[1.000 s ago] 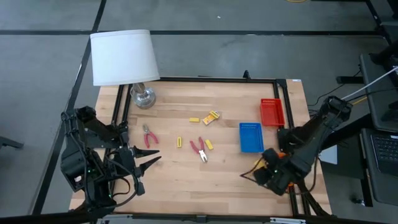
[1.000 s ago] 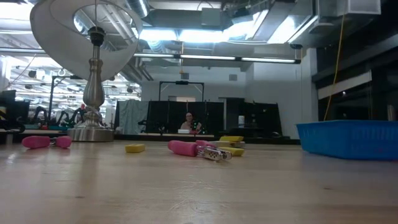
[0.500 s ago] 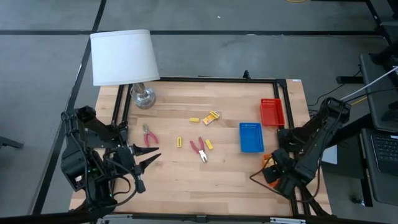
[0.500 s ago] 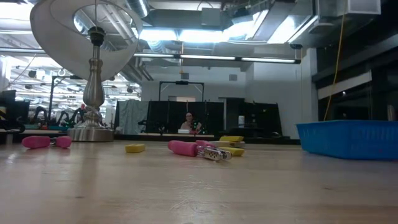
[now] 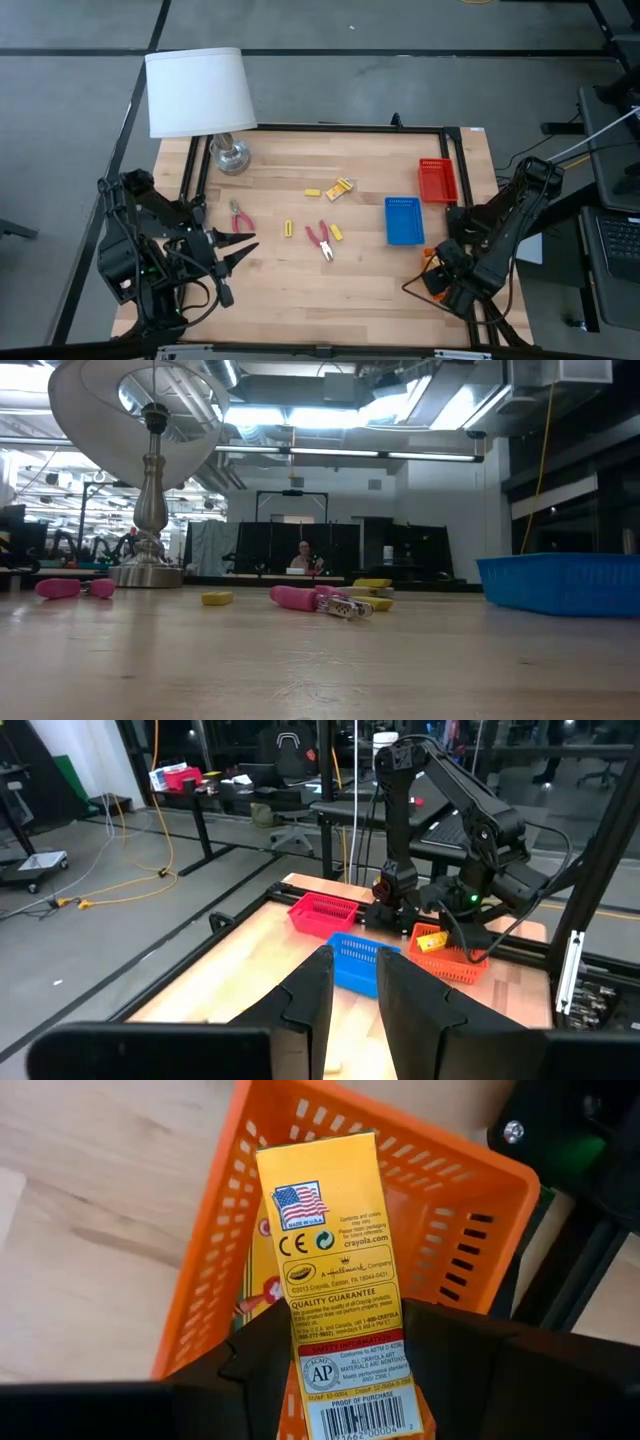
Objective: Pick & Place School Supplies
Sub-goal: Put the bottom box of crayons into the orange bin, then put the box of crayons into the orange bin
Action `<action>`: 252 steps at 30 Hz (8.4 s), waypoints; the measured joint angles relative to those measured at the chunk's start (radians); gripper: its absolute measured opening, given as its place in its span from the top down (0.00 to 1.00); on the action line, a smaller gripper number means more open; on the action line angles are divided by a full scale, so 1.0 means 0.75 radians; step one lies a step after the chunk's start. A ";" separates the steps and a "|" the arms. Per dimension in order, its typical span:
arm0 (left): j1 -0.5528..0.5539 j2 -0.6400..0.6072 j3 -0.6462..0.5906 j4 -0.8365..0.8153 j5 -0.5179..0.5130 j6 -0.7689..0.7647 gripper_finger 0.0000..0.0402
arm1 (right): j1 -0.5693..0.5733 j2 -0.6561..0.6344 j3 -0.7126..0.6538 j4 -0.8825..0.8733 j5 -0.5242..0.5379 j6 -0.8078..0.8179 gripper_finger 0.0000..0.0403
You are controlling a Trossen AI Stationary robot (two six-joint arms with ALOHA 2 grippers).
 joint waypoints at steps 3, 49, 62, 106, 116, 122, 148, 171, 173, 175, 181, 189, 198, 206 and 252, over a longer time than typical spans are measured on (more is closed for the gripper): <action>0.008 0.000 0.000 0.001 0.001 -0.005 0.81 | 0.000 0.000 0.000 0.000 0.001 -0.003 0.55; 0.578 0.000 -0.336 0.271 0.867 0.263 0.53 | -0.742 -0.236 0.156 0.711 0.576 -1.441 0.42; 0.978 0.023 -0.941 1.277 1.041 0.691 0.38 | -0.645 -0.519 0.156 0.754 0.735 -1.430 0.42; 1.488 0.485 -1.272 2.098 1.491 0.931 0.38 | -0.627 -0.517 0.156 1.006 0.991 -1.396 0.42; 1.489 0.493 -1.273 2.123 1.473 0.883 0.58 | -0.627 -0.517 0.156 1.005 0.990 -1.379 0.42; 1.466 0.482 -1.277 2.337 1.697 0.888 0.65 | -0.627 -0.517 0.156 1.005 0.991 -1.372 0.42; 1.174 -0.080 -1.276 2.209 2.335 0.733 0.65 | -0.624 -0.514 0.155 0.868 0.509 -1.910 0.42; 1.118 -0.164 -1.276 2.244 2.366 0.558 0.65 | -0.623 -0.190 0.156 1.421 0.560 -2.449 0.42; 1.113 -0.164 -1.276 2.244 2.368 0.557 0.65 | -0.624 -0.190 0.156 1.431 0.591 -2.452 0.42; 1.112 -0.164 -1.276 2.244 2.372 0.557 0.65 | -0.623 -0.189 0.156 1.439 0.602 -2.452 0.42; 1.114 -0.164 -1.276 2.241 2.378 0.558 0.65 | -0.623 -0.189 0.156 1.456 0.595 -2.452 0.42; 1.114 -0.164 -1.276 2.232 2.377 0.557 0.65 | -0.623 -0.189 0.156 1.457 0.578 -2.462 0.58; 1.116 -0.164 -1.276 2.246 2.385 0.501 0.64 | -0.623 -0.189 0.156 1.463 0.555 -2.503 0.77; 1.116 -0.165 -1.277 2.484 2.533 0.141 0.48 | -0.622 -0.192 0.159 1.550 0.550 -2.491 0.78; 0.501 -0.309 -1.274 1.386 1.218 0.211 0.33 | 0.183 -0.188 0.156 -0.122 0.020 -0.202 0.89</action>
